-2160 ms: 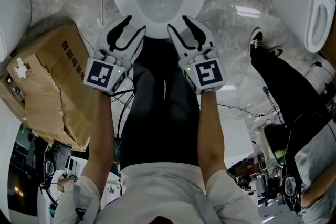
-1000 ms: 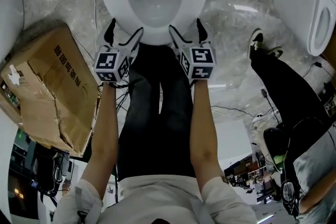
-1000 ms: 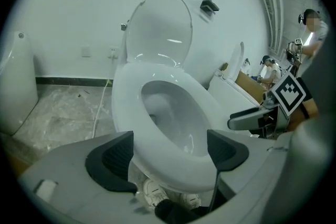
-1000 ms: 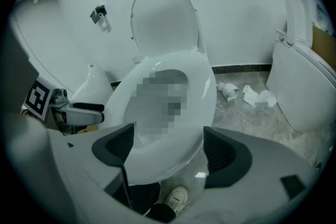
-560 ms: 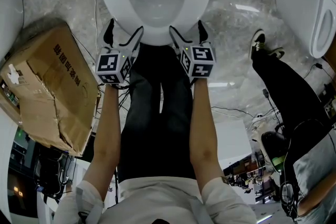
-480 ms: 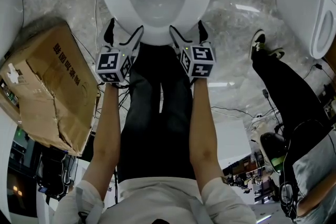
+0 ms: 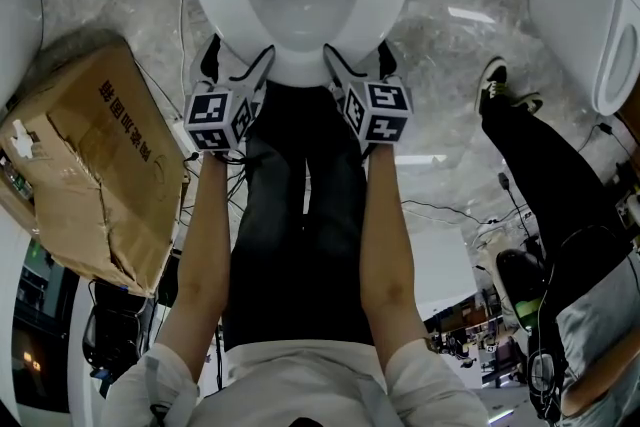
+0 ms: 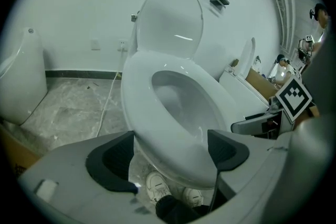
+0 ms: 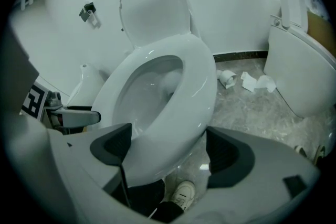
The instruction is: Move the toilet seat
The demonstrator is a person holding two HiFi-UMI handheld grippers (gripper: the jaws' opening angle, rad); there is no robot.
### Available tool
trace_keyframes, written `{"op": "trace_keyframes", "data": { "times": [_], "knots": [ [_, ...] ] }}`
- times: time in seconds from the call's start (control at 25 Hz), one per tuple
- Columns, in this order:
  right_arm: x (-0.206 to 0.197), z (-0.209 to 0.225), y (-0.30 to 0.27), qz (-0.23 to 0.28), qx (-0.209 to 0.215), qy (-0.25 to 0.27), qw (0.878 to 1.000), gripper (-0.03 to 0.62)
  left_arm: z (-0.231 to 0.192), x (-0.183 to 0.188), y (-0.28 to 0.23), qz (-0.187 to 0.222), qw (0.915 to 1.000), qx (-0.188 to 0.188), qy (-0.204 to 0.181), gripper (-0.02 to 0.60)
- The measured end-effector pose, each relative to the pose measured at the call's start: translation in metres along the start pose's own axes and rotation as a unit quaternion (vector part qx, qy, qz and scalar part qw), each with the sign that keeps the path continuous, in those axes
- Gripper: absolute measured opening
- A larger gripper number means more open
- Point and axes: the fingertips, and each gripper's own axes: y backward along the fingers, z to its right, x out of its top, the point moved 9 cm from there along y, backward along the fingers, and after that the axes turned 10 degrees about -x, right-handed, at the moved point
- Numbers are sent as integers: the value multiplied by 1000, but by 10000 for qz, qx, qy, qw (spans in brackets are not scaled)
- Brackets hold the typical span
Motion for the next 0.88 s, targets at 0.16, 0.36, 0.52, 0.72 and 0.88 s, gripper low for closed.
{"op": "trace_keyframes", "data": {
  "times": [0.16,0.36,0.52,0.72,0.88],
  "knots": [
    [3,2,1,101,102,-394,9991,448,0,1,0,35,10000,-28,75,422],
    [5,1,4,90,286,-563,9980,448,-2,3,5,-3,9999,-90,80,420],
    [8,2,11,162,362,-778,9962,448,1,5,10,56,9999,-99,123,417],
    [13,1,24,295,501,-915,9941,446,5,12,21,121,9997,-146,139,417],
    [19,1,39,459,629,-1171,9901,446,11,20,31,228,9994,-182,169,417]
  ]
}}
